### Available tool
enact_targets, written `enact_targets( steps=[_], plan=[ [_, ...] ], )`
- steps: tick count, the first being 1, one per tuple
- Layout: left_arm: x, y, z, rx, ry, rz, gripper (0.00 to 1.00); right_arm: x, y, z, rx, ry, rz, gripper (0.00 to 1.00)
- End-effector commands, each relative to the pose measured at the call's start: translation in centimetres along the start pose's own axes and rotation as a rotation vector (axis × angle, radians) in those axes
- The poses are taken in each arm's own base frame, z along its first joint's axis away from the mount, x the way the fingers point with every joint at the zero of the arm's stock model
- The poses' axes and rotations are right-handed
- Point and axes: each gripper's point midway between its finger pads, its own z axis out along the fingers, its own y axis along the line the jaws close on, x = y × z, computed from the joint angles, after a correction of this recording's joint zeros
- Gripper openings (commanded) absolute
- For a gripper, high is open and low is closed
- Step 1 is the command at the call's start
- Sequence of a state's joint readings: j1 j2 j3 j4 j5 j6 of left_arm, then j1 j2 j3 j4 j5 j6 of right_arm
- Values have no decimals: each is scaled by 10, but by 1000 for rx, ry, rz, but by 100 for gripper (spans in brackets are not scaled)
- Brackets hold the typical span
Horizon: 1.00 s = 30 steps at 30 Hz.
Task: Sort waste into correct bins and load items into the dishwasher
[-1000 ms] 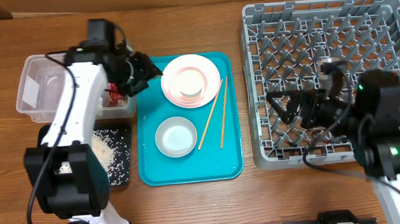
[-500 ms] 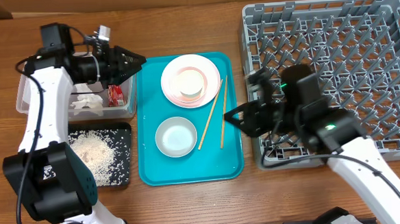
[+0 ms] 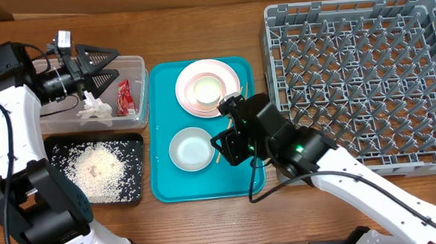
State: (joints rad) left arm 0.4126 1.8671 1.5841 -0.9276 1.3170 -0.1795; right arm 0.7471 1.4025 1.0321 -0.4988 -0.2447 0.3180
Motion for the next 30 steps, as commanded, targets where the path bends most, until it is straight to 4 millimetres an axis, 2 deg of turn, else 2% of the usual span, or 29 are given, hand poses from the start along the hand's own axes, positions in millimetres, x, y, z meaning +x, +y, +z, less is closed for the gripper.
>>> enact_targets(
  steps=[1,5,8,12,14,18,22,26,30],
  plan=[
    [3,-22,-2,29,0,67,100,-11,-2,6,22,-30,-9,33],
    [-1,-5,-2,-73,-19,66,100,-23,3,6,2,-79,-30,37],
    [-6,16,-5,-197,-44,66,100,-29,6,4,-5,-96,-38,40],
    [-10,33,-10,-304,-64,65,100,-38,12,-5,-3,-100,-79,42],
    [-11,37,-11,-324,-69,66,100,-57,20,-19,15,-128,-123,46],
    [-11,37,-11,-325,-69,66,100,-89,34,-46,39,-173,-172,47],
    [-11,38,-11,-333,-71,66,100,-115,50,-63,38,-184,-198,47],
    [-16,59,-21,-467,-97,65,100,-126,53,-59,52,-142,-200,47],
    [-24,95,-46,-722,-147,63,100,-118,43,-39,88,-49,-197,50]
  ],
)
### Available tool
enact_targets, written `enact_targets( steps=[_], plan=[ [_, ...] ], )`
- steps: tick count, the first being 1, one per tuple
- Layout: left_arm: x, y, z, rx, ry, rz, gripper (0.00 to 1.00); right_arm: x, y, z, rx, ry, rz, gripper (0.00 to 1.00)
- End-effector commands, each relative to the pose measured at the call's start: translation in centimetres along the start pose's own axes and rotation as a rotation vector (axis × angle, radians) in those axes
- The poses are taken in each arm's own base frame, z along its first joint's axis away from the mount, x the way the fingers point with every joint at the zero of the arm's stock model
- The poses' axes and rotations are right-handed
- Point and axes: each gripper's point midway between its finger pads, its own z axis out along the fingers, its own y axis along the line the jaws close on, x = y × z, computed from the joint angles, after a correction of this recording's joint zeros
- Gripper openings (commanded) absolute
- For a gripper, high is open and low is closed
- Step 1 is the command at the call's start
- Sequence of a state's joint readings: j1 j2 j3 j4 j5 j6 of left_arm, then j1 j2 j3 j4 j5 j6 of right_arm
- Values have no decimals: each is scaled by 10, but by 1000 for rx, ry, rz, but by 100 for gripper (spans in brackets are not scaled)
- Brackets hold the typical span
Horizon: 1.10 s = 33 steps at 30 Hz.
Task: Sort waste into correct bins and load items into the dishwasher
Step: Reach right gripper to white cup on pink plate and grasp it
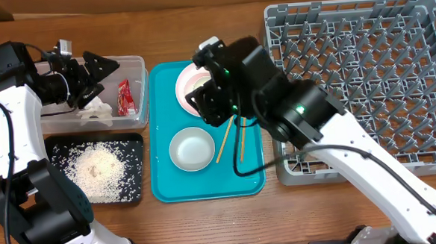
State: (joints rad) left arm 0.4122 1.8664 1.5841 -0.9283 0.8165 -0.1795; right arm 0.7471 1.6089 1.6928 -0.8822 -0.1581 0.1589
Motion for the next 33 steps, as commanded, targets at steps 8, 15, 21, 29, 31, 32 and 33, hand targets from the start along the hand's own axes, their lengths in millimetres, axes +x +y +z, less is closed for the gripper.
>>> enact_targets(
  steps=[8,15,21,29,31,32,33],
  plan=[
    [-25,88,-46,-642,-151,48,100,19,-40,60,173,111,-17,50],
    [-25,89,-47,-651,-152,47,100,17,-42,72,169,87,-13,40],
    [-25,89,-47,-651,-152,47,100,15,-43,82,163,53,22,40],
    [-25,89,-47,-651,-152,47,100,27,-49,104,162,50,20,40],
    [-25,89,-47,-651,-152,47,100,30,-52,115,162,43,20,40],
    [-25,89,-47,-651,-152,47,100,31,-54,118,166,40,20,40],
    [-25,89,-47,-651,-152,47,100,33,-57,124,174,43,20,40]
  ],
)
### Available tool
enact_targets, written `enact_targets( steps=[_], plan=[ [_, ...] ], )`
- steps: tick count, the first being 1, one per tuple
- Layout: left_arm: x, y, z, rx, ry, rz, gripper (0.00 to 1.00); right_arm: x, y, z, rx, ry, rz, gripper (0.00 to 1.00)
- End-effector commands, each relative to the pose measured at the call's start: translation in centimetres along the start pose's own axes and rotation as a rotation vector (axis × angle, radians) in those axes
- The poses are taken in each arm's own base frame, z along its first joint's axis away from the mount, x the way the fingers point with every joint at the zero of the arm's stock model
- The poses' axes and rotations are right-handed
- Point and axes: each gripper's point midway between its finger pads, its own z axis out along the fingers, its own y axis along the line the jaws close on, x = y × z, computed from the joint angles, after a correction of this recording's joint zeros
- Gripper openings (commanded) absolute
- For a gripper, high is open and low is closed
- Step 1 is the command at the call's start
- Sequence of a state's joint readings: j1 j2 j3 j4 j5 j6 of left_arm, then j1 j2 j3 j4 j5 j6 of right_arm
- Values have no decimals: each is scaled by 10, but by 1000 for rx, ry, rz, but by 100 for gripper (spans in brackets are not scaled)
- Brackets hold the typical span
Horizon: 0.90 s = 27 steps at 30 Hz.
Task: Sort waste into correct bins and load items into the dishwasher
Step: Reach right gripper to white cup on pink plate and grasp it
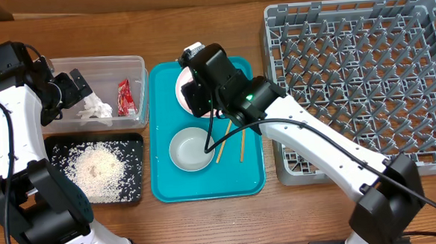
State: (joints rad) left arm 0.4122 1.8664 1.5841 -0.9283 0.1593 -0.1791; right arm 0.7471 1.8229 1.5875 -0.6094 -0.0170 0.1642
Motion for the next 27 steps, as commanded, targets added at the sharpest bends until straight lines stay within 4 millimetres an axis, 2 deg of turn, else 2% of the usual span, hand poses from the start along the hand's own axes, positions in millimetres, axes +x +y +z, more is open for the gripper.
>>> enact_targets(
  steps=[1,10,18,27],
  plan=[
    [-8,-5,-17,-2,-47,33,100,16,-7,22,36,33,7,40],
    [-8,-5,-17,-2,-47,33,100,31,-19,58,82,60,5,41],
    [-8,-5,-17,-2,-47,33,100,43,-30,81,126,83,-13,40],
    [-8,-5,-17,-2,-47,33,100,51,-34,91,138,100,-18,41]
  ],
)
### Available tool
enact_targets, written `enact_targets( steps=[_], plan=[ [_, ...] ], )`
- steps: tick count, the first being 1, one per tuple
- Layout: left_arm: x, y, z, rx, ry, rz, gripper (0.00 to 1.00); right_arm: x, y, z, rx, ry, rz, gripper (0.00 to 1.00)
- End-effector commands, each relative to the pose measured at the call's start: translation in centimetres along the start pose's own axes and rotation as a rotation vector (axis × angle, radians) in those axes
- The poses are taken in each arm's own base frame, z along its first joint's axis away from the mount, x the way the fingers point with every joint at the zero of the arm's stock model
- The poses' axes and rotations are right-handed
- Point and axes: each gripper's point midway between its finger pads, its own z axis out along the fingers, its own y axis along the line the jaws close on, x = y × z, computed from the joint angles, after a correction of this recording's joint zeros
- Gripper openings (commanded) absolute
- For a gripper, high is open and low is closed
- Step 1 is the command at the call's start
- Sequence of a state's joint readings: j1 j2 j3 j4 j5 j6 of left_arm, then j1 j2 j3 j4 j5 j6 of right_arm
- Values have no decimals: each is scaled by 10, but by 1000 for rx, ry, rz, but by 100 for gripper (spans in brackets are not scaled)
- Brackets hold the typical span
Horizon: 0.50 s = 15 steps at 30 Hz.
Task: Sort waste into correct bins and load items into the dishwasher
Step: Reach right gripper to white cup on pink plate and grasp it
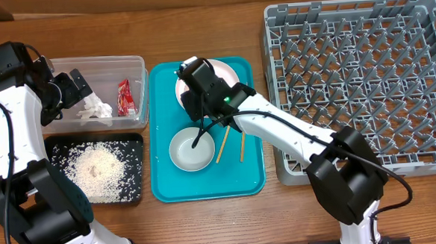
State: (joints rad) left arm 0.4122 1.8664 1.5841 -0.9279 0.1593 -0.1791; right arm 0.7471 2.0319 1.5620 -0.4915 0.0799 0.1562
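A teal tray [162, 125] holds a white bowl [182, 155], two chopsticks [224, 144] and, at its far end, a pink-rimmed plate [229, 70] that my right arm partly hides. My right gripper [197, 140] points down at the bowl's far rim, with one dark finger [198, 136] inside the bowl; it looks open and holds nothing. Over the left end of the clear bin [136, 66] my left gripper [78, 88] is open and empty. That bin holds a crumpled tissue [96, 108] and a red wrapper [125, 97].
A grey dish rack [365, 77] fills the right side of the table. A black tray [129, 141] with loose rice lies in front of the clear bin. The wooden table edge runs along the front.
My right gripper has moved from over the plate's left side down to the white bowl's far rim. The left arm has not moved.
At first my left gripper was open over the clear bin's tissue, and my right arm covered the tray's right side. Then the right arm was over the plate with the chopsticks showing, and the left had drawn back. Now the right gripper is at the bowl.
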Motion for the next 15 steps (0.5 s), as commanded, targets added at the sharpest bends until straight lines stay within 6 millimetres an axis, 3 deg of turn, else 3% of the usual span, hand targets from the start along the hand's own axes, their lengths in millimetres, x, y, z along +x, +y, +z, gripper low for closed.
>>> enact_targets(
  steps=[1,12,15],
  plan=[
    [-8,-5,-17,-2,-47,33,100,6,-2,10,18,9,-9,41],
    [-8,-5,-17,-2,-47,33,100,9,-6,16,42,14,-13,40],
    [-8,-5,-17,-2,-47,33,100,8,-10,15,65,10,-13,33]
  ],
)
